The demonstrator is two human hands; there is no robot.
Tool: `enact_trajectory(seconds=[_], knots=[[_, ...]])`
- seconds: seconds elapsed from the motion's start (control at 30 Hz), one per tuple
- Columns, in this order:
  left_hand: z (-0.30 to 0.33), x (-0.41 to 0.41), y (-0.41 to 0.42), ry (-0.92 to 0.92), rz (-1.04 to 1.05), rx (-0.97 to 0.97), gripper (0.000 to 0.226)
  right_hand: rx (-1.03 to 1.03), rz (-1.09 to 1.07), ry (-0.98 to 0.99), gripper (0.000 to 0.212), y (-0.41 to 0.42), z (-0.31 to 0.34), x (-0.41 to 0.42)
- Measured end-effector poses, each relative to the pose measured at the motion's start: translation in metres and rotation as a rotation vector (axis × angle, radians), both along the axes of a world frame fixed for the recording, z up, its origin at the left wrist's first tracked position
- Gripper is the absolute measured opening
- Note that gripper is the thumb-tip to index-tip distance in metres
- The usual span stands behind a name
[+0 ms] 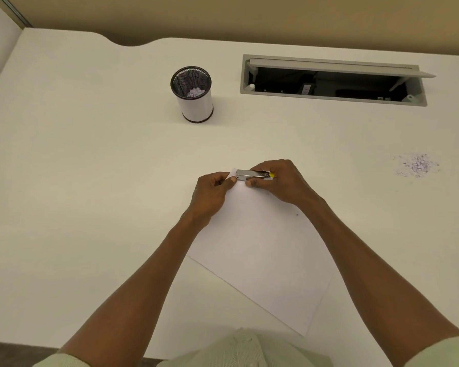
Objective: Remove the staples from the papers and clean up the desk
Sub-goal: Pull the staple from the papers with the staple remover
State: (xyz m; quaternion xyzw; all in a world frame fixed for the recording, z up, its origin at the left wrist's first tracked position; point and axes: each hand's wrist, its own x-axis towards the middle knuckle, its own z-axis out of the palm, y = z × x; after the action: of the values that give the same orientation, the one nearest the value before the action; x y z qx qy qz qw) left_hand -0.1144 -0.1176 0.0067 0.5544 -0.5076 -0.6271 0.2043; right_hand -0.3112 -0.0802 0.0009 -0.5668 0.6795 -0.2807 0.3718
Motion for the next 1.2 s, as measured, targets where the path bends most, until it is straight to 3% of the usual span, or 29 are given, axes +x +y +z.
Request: enact_trajectory(seconds=[0.3, 0.67, 0.8, 0.9, 1.03, 1.2], knots=[[-0.004, 0.001, -0.003, -0.052, -0.034, -0.029, 0.018, 0.049, -0.066, -0.107, 0.020, 0.000, 0.002, 0.008], [-0.010, 0.003, 0.004, -0.081, -0.132, -0.117, 0.016, 0.464, -0.330, -0.446, 0.036, -0.008, 0.015, 0.006], [-0.007, 0.002, 0.000, -0.107, -0.096, -0.047, 0.020, 0.276, -0.261, -0.286, 0.020, -0.006, 0.016, 0.004], [-0.002, 0.003, -0.009, -0.087, -0.088, 0.044, 0.028, 0.103, -0.170, 0.003, 0.025, -0.002, 0.014, 0.002], [0.001, 0.001, -0.014, -0.067, -0.025, 0.093, 0.023, -0.062, -0.055, 0.190, 0.027, 0.010, 0.011, 0.007], [0.001, 0.001, -0.015, -0.023, 0.019, 0.141, 0.018, -0.164, -0.051, 0.231, 0.029, 0.021, -0.001, 0.015]])
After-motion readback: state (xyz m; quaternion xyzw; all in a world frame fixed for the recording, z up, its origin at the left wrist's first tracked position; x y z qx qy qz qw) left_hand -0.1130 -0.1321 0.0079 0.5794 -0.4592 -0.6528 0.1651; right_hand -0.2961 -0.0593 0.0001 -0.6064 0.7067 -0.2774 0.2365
